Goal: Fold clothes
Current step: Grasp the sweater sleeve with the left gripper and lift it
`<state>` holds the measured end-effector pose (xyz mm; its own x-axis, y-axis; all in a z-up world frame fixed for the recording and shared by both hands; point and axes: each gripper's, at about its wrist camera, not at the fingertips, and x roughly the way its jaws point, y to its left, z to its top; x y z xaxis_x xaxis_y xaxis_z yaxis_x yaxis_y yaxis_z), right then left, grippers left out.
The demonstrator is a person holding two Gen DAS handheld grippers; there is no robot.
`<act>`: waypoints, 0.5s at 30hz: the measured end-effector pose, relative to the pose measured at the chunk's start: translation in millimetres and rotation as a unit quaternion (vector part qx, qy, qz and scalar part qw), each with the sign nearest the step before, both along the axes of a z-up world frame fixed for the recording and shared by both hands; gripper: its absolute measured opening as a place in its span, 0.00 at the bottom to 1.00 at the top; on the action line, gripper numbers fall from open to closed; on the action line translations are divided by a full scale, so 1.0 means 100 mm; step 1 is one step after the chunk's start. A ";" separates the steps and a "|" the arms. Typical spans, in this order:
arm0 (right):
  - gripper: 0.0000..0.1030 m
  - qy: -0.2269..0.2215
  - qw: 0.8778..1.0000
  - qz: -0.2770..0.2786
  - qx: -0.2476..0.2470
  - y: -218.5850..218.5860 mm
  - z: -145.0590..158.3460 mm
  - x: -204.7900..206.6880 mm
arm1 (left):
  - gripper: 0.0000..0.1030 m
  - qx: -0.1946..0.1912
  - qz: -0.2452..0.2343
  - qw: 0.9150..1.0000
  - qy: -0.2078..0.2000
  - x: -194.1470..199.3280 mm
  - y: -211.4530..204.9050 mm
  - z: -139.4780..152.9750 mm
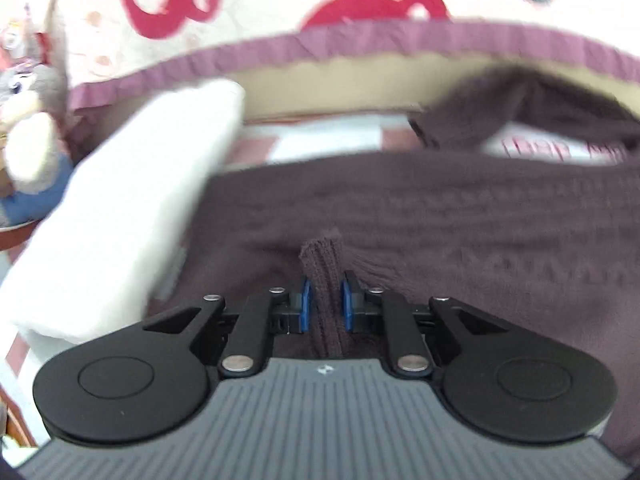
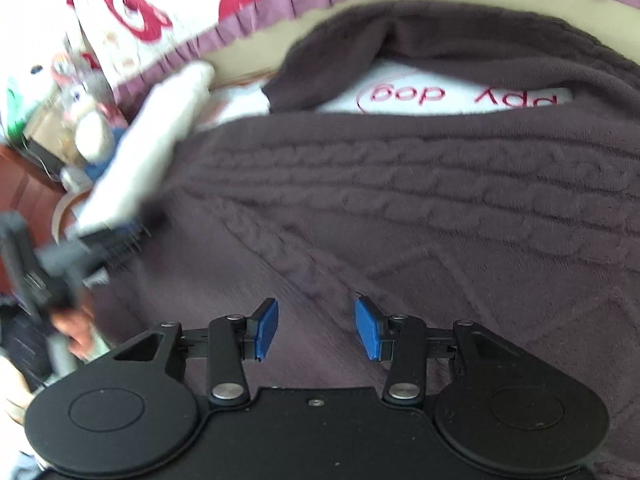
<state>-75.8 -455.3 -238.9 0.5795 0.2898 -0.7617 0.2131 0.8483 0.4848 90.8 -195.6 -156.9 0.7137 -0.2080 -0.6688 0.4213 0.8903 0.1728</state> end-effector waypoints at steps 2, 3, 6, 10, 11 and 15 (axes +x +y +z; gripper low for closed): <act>0.48 0.005 1.000 0.001 0.000 -0.01 -0.03 0.00 | 0.19 0.001 0.006 1.000 -0.007 0.01 -0.04 0.02; 0.48 0.006 1.000 -0.001 0.004 -0.03 -0.02 -0.01 | 0.21 0.019 0.001 1.000 -0.016 0.02 -0.08 -0.02; 0.47 0.007 1.000 -0.006 0.015 -0.08 -0.01 -0.04 | 0.42 0.093 0.031 0.995 -0.014 0.02 -0.10 -0.04; 0.48 -0.047 0.998 -0.050 0.008 -0.32 0.20 -0.24 | 0.75 0.045 -0.021 0.997 -0.063 -0.25 -0.26 0.35; 0.48 -0.068 0.995 -0.067 -0.017 -0.40 0.26 -0.29 | 0.77 0.029 -0.050 0.995 -0.078 -0.31 -0.33 0.44; 0.49 -0.109 0.974 -0.138 -0.146 -0.68 0.44 -0.45 | 0.77 0.030 -0.145 0.985 -0.094 -0.22 -0.81 0.54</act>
<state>-120.9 -523.1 -195.1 0.7620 -0.1103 -0.6381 0.3708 0.8822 0.2902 69.2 -276.7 -103.2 0.7425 -0.3845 -0.5484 0.6115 0.7233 0.3209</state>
